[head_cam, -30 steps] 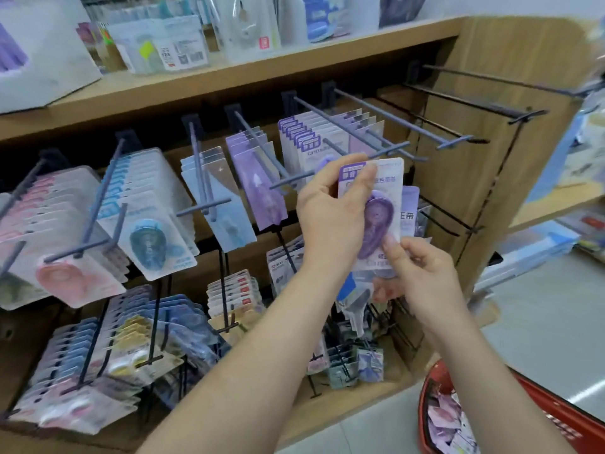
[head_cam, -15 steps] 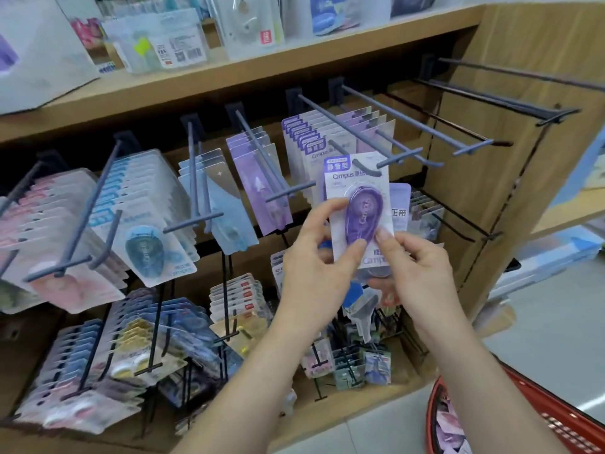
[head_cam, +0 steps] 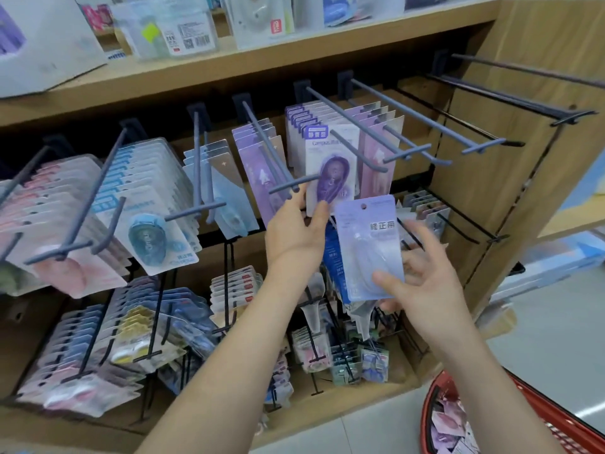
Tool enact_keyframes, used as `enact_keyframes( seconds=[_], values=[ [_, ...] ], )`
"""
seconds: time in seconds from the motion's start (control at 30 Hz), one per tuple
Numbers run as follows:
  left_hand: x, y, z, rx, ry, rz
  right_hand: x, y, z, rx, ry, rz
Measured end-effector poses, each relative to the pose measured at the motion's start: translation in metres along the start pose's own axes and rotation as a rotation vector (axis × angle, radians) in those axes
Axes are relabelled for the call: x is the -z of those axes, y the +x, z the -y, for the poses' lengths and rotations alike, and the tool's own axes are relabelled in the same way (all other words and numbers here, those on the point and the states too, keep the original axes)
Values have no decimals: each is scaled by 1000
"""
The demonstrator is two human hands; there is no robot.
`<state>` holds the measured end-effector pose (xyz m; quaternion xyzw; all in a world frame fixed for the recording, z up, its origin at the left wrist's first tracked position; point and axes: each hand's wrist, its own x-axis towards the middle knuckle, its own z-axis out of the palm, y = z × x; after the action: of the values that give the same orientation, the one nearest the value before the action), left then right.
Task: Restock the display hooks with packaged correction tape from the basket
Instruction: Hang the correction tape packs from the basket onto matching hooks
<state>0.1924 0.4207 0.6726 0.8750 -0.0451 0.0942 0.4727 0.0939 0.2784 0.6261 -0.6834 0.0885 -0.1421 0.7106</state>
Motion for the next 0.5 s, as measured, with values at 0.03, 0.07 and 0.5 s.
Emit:
enact_keyframes(
  seconds=[0.03,0.07,0.5],
  values=[
    [4,-7,3,0,-45,0,-1,0,1,-9,-22,42],
    [10,-16,5,-1,-145,-4,-2,-1,1,-10,-43,86],
    [131,-84,65,135,-779,-78,-112,-28,-1,-53,-288,720]
  ],
)
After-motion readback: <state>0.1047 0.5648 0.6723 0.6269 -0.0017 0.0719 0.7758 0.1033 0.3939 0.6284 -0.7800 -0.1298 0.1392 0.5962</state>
